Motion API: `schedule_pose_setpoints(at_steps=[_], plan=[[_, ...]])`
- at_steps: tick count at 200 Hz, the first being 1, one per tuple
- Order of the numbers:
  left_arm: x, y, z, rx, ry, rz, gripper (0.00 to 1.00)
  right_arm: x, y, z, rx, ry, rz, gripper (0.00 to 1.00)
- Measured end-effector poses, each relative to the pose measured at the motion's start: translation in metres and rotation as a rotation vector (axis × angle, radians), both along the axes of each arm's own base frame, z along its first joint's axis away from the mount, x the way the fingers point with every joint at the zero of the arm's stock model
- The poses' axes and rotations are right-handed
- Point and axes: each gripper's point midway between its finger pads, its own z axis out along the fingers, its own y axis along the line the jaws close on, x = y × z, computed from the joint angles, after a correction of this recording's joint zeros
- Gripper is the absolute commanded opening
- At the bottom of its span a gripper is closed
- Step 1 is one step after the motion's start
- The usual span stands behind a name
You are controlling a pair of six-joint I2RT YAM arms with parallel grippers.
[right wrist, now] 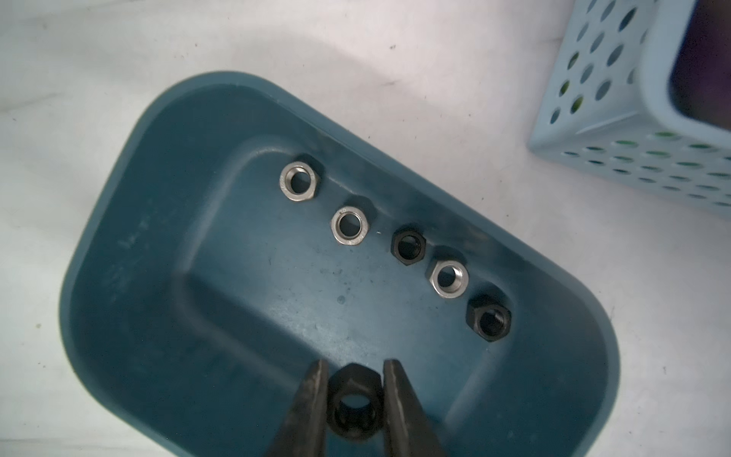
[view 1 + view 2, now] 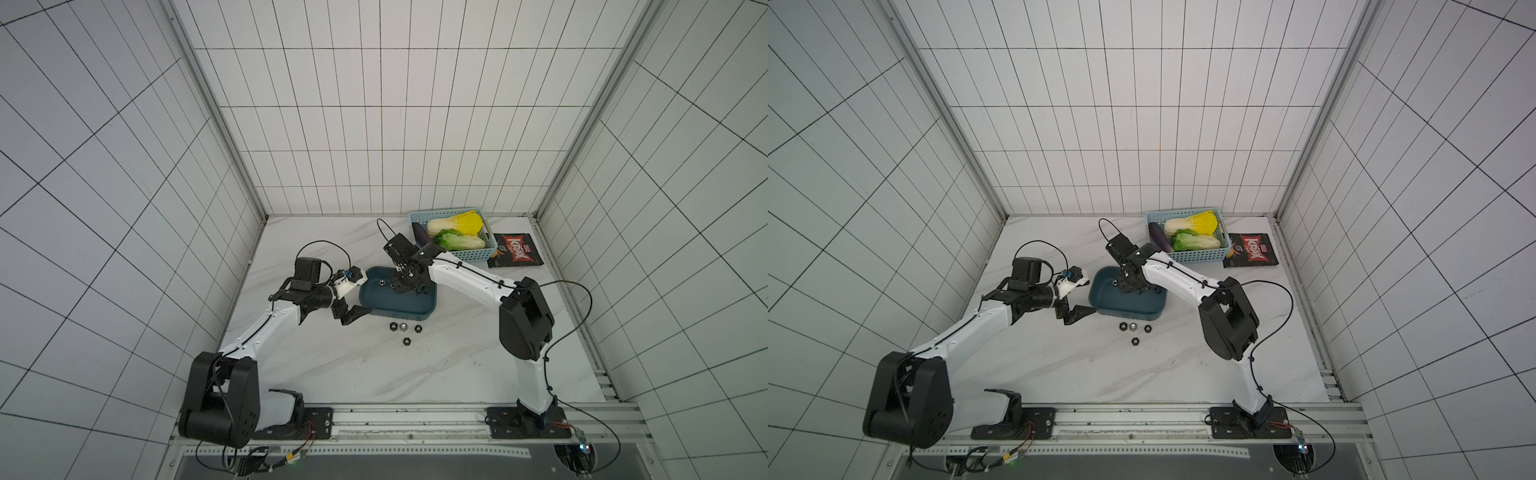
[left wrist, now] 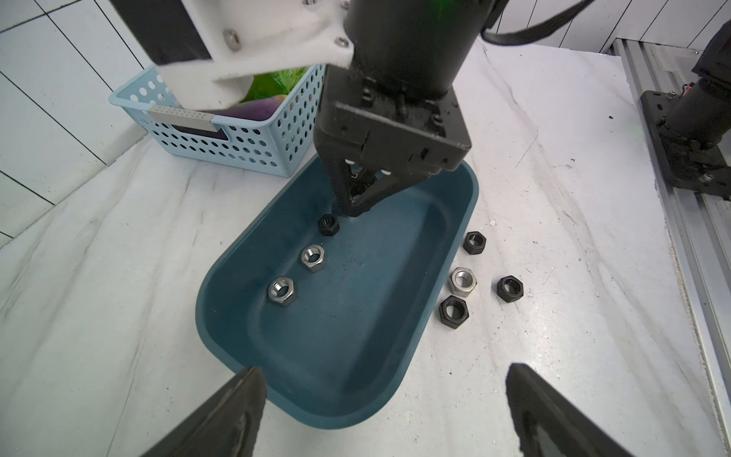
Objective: Put the nuts on the desktop into the storage box
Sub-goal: Place the nut in the storage box.
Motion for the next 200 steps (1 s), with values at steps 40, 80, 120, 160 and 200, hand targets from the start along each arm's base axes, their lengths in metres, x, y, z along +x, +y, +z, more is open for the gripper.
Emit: schedule_pose_setpoints(at_steps=[40,80,120,160,200], plan=[[-0.002,-0.001,-0.005,0.001,0.002,0.000,0.98,0.004,0.000,-0.025,-0.033,0.020,-0.012,0.13],[-0.007,-0.006,-0.008,0.000,0.011,-0.015,0.98,0.012,0.003,-0.032,-0.029,0.004,-0.021,0.13],[-0.009,-0.008,-0.015,0.004,0.033,-0.024,0.98,0.015,0.007,-0.045,-0.025,0.013,-0.029,0.14],[-0.009,-0.009,-0.016,0.005,0.034,-0.028,0.98,0.014,0.007,-0.060,-0.038,0.034,-0.033,0.14],[-0.009,-0.009,-0.016,0.006,0.034,-0.029,0.98,0.014,0.007,-0.064,-0.043,0.039,-0.035,0.17]])
